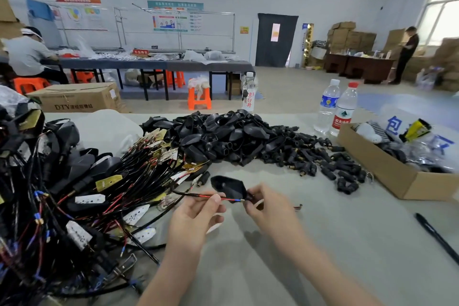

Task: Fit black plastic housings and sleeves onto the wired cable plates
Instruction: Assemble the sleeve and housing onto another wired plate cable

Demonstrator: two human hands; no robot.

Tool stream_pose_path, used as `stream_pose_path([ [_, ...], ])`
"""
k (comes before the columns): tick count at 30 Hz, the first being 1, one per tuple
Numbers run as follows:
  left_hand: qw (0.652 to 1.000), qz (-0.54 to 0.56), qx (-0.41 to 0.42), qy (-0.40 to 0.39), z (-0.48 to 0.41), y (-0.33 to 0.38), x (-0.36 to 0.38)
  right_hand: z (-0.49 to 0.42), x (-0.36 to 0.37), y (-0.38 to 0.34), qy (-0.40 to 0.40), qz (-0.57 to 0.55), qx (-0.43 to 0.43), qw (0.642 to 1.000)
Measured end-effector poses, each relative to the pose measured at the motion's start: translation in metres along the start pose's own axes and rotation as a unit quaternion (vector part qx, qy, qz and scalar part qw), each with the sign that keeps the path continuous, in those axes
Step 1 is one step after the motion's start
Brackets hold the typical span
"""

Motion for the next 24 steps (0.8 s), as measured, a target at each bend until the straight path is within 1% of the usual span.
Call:
stream_pose_path([
  [4, 0.996, -0.077, 0.037, 0.019, 0.020, -0.009, 0.013, 0.038, -0.008, 0.005, 0.021, -0.030, 0.001, 0.999],
  [6, 0.994, -0.107, 0.036, 0.011, 0.028, -0.015, 0.020, 0.046, -0.007, 0.007, 0.022, -0.025, -0.002, 0.999],
  [10, 0.995, -0.103, 0.011, 0.001, 0.034, -0.021, 0.026, 0.054, -0.003, 0.010, 0.033, -0.047, 0.001, 0.998],
  [15, 0.999, -0.004, -0.051, 0.014, 0.025, -0.022, 0.023, 0.053, 0.001, 0.015, 0.025, -0.131, 0.021, 0.991],
  [17, 0.998, -0.015, -0.063, 0.021, 0.021, -0.027, 0.022, 0.051, 0.000, 0.015, 0.029, -0.161, 0.014, 0.986],
  [19, 0.996, -0.050, -0.068, 0.019, 0.018, -0.033, 0.022, 0.050, 0.001, 0.013, 0.024, -0.177, 0.004, 0.984],
  [21, 0.994, -0.083, -0.063, 0.015, 0.016, -0.037, 0.022, 0.049, 0.002, 0.014, 0.014, -0.189, 0.000, 0.982],
  [24, 0.993, -0.104, -0.056, 0.000, 0.015, -0.038, 0.022, 0.047, 0.002, 0.017, 0.011, -0.216, 0.010, 0.976],
])
Point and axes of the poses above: each hand's wrist, its own z-axis away from the middle knuckle, its own x-axis out of the palm, y = z × x, the point moved 5 cm from there along -z, towards the middle knuckle, and after that the axes turned 5 degrees about z, right-handed, at the moved point
